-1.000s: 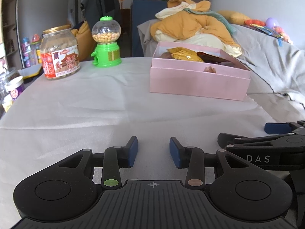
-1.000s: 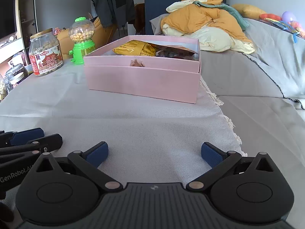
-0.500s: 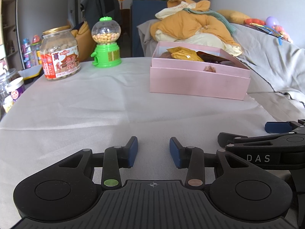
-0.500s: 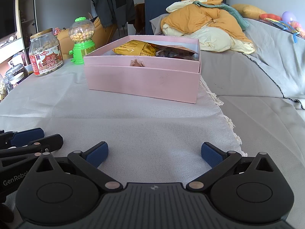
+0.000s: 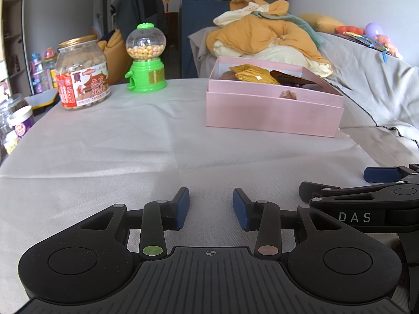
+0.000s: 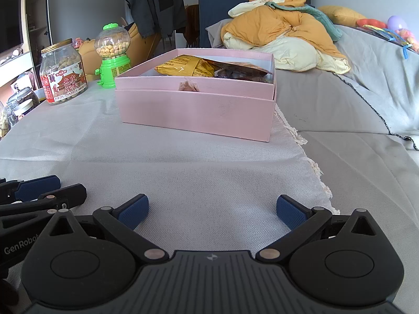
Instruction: Organize snacks
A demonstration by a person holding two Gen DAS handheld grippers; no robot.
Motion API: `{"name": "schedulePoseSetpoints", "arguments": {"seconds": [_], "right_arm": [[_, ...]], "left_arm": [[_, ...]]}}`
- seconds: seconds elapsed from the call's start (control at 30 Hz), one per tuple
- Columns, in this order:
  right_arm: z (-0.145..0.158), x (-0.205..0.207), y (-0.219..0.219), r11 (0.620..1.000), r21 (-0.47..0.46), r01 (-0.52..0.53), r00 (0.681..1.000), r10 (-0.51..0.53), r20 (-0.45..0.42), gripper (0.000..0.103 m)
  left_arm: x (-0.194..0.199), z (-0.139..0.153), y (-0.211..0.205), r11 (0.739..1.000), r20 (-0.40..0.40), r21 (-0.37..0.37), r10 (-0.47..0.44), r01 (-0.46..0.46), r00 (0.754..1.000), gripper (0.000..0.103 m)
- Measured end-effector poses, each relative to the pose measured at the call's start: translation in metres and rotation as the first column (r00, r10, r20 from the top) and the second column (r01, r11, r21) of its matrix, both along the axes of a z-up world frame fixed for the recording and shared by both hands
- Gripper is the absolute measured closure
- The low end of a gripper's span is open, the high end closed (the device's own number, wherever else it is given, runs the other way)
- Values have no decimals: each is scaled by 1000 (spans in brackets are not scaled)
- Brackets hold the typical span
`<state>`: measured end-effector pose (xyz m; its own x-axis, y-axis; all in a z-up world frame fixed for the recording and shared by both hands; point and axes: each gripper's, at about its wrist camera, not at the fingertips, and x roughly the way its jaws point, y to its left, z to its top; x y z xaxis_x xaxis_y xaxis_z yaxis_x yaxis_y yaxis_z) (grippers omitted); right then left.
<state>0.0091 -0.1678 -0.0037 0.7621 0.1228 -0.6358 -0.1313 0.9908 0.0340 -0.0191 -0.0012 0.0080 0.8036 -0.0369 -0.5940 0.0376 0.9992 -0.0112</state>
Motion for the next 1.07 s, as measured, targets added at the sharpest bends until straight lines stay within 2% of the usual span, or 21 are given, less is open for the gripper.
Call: {"name": "schedulePoseSetpoints", "arguments": {"seconds": [0.37, 0.87, 1.07], "right_arm": [[0, 0, 0, 1000, 0, 0, 1000, 0, 0, 0], [0, 0, 0, 1000, -3, 0, 1000, 0, 1, 0], [0, 0, 0, 1000, -3, 0, 1000, 0, 0, 0]], "left_arm": [[0, 0, -2, 1000, -2, 17, 0, 0, 1000, 60], [0, 0, 4, 999, 1, -42, 1, -1, 1000, 60], [0, 0, 5, 999, 1, -39, 0, 1, 1000, 60]]}}
